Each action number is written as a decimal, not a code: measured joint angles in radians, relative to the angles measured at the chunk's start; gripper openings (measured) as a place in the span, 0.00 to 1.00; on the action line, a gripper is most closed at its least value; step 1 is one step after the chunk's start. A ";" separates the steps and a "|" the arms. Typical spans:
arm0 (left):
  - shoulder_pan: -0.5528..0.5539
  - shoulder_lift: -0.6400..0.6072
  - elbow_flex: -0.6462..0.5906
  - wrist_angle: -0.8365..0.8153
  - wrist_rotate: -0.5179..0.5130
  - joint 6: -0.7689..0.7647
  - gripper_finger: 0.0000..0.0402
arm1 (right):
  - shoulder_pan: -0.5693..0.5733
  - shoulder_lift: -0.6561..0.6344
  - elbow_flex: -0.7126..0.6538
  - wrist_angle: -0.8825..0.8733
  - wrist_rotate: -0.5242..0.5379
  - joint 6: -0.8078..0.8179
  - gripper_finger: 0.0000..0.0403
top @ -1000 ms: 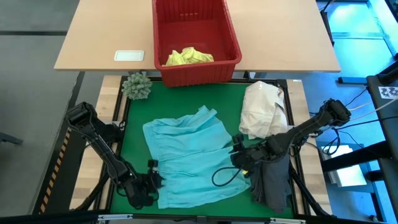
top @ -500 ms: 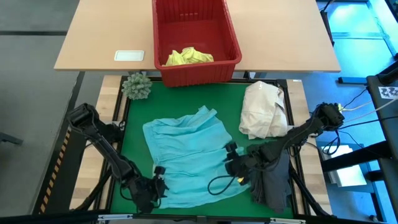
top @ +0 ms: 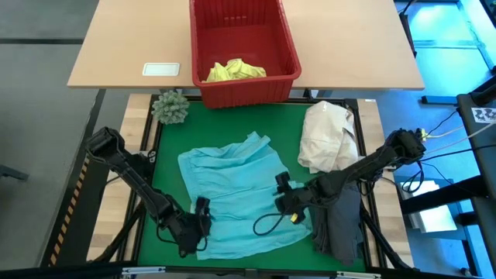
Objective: Fold Laundry from Bin
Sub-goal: Fold the blue short
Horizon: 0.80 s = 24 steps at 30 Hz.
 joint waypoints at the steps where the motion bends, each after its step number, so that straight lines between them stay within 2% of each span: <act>1: 0.000 -0.015 0.000 -0.039 -0.054 -0.002 0.62 | -0.015 0.000 0.000 0.004 0.039 -0.015 0.42; 4: 0.020 -0.081 0.000 -0.164 -0.192 -0.034 0.60 | -0.102 -0.013 0.012 0.003 0.097 -0.057 0.42; 8: 0.079 -0.186 0.000 -0.380 -0.268 -0.081 0.57 | -0.289 -0.016 0.024 0.035 -0.024 -0.131 0.42; 11: 0.166 -0.272 -0.001 -0.534 -0.315 -0.106 0.53 | -0.434 -0.004 0.023 0.130 -0.101 -0.220 0.42; 13: 0.251 -0.329 -0.028 -0.587 -0.304 -0.106 0.51 | -0.511 -0.002 0.023 0.186 -0.157 -0.276 0.42; 16: 0.399 -0.405 -0.115 -0.564 -0.242 -0.080 0.48 | -0.604 0.014 0.026 0.250 -0.276 -0.335 0.38; 20: 0.579 -0.470 -0.233 -0.495 -0.176 -0.066 0.40 | -0.684 0.066 0.024 0.279 -0.380 -0.351 0.20; 22: 0.650 -0.487 -0.281 -0.406 -0.122 -0.037 0.34 | -0.709 0.100 0.024 0.288 -0.411 -0.362 0.08; 24: 0.714 -0.490 -0.330 -0.313 -0.052 0.014 0.28 | -0.720 0.139 0.024 0.311 -0.430 -0.370 0.02</act>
